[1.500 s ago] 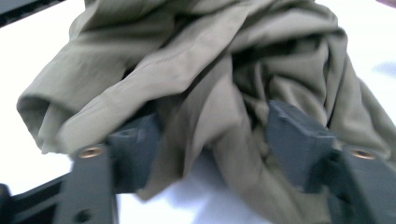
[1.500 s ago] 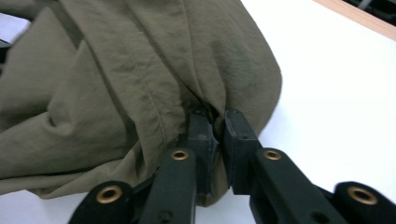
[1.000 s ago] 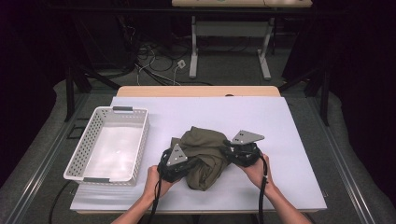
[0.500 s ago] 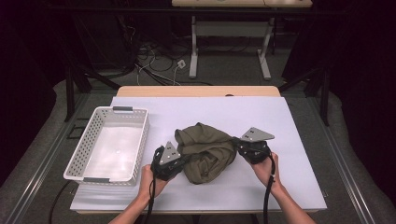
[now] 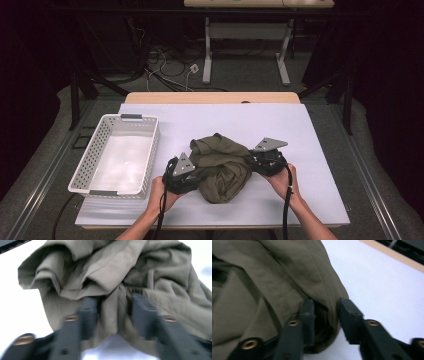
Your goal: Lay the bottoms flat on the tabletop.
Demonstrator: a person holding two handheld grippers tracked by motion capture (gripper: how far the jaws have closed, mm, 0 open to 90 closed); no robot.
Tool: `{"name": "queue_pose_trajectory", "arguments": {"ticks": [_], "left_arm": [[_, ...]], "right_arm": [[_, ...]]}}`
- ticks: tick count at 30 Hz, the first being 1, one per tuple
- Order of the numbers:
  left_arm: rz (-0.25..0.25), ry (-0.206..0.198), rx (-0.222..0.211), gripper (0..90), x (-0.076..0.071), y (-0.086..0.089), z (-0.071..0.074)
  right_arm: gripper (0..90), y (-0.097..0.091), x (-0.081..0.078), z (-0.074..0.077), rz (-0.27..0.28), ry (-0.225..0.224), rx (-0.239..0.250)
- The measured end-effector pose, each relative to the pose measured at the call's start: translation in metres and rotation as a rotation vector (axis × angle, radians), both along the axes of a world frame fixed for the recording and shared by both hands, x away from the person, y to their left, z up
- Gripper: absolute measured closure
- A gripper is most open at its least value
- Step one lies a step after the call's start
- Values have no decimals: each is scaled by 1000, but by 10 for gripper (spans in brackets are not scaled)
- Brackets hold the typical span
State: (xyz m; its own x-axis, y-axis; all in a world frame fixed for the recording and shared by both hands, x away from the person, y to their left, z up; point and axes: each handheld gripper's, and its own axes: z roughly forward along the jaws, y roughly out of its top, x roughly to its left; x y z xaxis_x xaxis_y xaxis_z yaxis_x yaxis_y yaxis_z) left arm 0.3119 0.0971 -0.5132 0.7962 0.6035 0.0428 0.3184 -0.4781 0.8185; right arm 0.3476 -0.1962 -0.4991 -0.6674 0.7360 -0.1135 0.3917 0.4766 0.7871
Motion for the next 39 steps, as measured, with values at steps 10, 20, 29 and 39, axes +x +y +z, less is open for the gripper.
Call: {"name": "queue_pose_trajectory", "arguments": {"ticks": [10, 20, 29, 39], "left_arm": [[-48, -18, 7, 463, -2, -13, -2], [-36, -28, 30, 814, -2, -9, -7], [-13, -51, 15, 868, -5, -2, 2], [-21, -13, 52, 861, -3, 0, -2]], "right_arm": [[665, 17, -6, -2, 81, -7, 34], [874, 17, -8, -1, 46, -55, 23], [881, 1, -8, 9, -8, -105, 40], [862, -11, 6, -7, -94, 3, -39]]}}
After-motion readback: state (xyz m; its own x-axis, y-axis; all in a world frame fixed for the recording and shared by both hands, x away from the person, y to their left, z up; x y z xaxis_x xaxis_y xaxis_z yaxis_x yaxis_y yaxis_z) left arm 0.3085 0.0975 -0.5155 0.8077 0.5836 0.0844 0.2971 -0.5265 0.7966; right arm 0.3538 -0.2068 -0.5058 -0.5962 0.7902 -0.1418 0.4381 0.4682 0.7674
